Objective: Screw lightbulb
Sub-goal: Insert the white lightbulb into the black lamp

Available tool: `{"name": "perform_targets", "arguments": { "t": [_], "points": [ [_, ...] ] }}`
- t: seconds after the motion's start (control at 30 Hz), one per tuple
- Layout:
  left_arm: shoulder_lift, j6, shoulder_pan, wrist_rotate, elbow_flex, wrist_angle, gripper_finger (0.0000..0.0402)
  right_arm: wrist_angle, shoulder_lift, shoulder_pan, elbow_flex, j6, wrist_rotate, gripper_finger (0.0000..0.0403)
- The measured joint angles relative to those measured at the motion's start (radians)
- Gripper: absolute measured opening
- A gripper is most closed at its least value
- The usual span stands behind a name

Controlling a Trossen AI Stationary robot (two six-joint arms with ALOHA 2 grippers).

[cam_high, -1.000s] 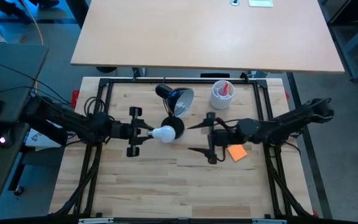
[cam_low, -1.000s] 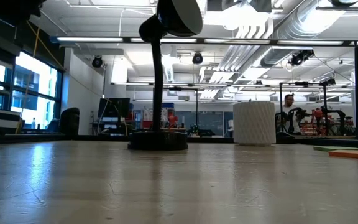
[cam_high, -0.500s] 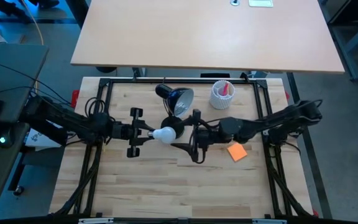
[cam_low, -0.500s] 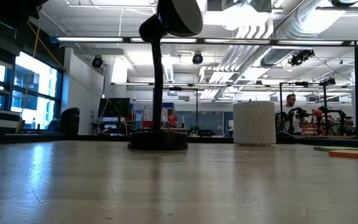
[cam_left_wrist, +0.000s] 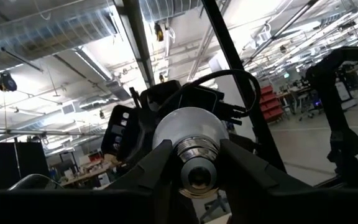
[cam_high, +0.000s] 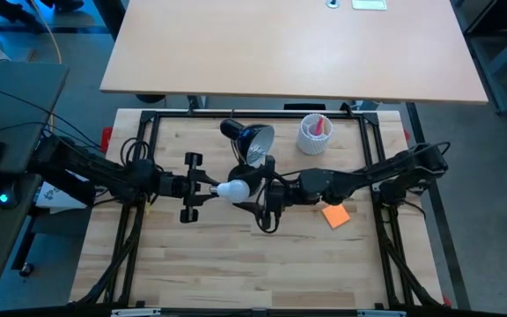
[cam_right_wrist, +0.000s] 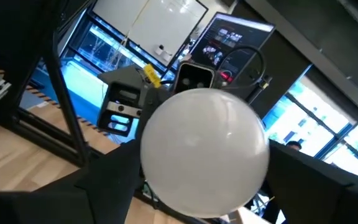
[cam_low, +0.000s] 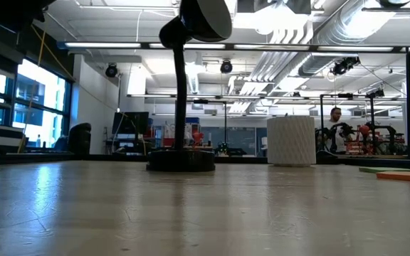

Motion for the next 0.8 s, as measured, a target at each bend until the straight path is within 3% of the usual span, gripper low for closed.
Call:
{"name": "perform_targets", "arguments": {
  "t": [0.37, 0.8],
  "points": [
    [0.000, -0.001, 0.000, -0.009, 0.000, -0.003, 0.0113, -0.017, -0.009, 0.004, 0.000, 0.028, 0.008, 0.0245],
    [0.000, -0.026, 0.000, -0.199, 0.003, -0.032, 0.0113, -0.145, -0.092, 0.058, -0.002, 0.019, 0.213, 0.0237]
  ]
}}
